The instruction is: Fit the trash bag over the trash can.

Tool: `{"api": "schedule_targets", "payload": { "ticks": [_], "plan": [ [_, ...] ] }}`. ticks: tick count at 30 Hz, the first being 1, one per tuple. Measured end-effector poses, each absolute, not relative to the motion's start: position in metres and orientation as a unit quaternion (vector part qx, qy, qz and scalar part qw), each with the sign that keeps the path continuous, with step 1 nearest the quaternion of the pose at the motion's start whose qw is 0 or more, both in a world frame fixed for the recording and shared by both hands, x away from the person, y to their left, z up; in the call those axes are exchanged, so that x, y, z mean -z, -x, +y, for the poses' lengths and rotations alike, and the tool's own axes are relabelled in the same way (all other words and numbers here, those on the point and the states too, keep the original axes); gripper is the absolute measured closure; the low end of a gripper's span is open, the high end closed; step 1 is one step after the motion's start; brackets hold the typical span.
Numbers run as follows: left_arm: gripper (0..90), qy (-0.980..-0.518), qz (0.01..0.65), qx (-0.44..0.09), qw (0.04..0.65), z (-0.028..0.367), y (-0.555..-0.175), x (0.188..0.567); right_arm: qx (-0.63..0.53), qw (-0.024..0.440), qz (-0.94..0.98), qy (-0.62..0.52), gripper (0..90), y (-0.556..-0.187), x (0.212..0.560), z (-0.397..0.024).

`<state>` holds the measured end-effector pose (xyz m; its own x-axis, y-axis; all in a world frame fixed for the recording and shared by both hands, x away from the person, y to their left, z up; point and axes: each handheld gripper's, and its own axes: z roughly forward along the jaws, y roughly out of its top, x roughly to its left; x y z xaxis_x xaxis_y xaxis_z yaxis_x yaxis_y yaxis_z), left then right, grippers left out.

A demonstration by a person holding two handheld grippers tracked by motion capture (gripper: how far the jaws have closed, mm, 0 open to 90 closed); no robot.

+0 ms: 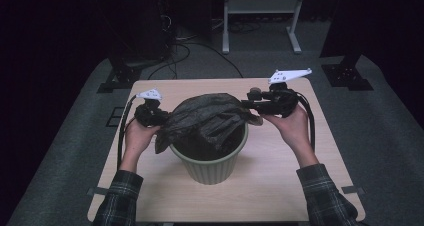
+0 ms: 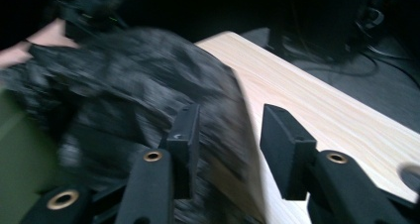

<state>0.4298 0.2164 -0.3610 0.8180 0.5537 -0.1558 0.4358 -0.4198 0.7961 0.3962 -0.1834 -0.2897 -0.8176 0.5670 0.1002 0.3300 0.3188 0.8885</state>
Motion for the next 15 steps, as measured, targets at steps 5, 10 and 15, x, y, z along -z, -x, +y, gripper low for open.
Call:
{"api": "schedule_targets", "payload": {
  "ticks": [5, 10, 15],
  "plan": [
    [89.8, -0.841, 0.294, -0.065, 0.451, 0.216, -0.430, 0.360, -0.509, 0.108, 0.815, -0.256, 52.5, -0.391, 0.286, -0.165],
    [89.8, -0.842, 0.292, -0.065, 0.450, 0.216, -0.430, 0.360, -0.495, 0.106, 0.823, -0.260, 52.3, -0.397, 0.292, -0.155],
    [89.8, -0.841, 0.292, -0.063, 0.451, 0.216, -0.430, 0.359, -0.498, 0.105, 0.819, -0.265, 80.3, -0.399, 0.296, -0.156]
  ]
}}
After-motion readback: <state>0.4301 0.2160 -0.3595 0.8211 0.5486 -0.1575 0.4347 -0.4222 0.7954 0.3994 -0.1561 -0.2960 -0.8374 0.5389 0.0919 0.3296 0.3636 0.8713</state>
